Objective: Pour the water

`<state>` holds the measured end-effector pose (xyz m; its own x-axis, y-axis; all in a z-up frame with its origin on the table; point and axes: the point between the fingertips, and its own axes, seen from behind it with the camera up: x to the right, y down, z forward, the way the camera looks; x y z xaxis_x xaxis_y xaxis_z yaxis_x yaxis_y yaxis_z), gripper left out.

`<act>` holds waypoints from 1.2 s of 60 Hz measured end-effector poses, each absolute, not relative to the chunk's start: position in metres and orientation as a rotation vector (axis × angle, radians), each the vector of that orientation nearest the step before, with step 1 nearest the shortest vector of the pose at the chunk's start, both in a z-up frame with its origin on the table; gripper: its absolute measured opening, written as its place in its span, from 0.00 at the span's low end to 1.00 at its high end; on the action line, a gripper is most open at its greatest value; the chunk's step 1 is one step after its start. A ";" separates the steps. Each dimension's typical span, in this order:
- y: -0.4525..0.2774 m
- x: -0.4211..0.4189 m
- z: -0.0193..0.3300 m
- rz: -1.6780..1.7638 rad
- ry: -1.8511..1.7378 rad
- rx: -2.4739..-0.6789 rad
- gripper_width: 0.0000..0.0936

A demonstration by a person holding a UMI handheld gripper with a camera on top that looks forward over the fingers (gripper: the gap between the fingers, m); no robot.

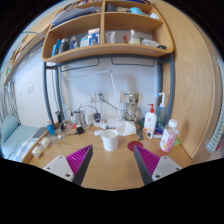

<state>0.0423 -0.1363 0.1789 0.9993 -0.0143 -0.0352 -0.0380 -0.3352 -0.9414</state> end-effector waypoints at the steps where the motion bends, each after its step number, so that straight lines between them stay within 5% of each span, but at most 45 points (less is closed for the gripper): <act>1: -0.137 0.049 0.175 0.023 0.045 -1.918 0.92; 20: -0.132 0.214 0.078 -0.081 0.194 -2.007 0.91; 44: -0.025 0.284 0.055 -0.105 0.100 -1.917 0.90; 48: -0.012 0.284 0.053 -0.095 0.069 -1.903 0.80; 52: -0.002 0.284 0.055 -0.092 0.055 -1.885 0.59; 72: 0.010 0.292 0.063 -0.167 0.058 -1.812 0.37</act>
<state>0.2924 0.0097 0.0628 0.9882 -0.1286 0.0831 0.0495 -0.2458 -0.9681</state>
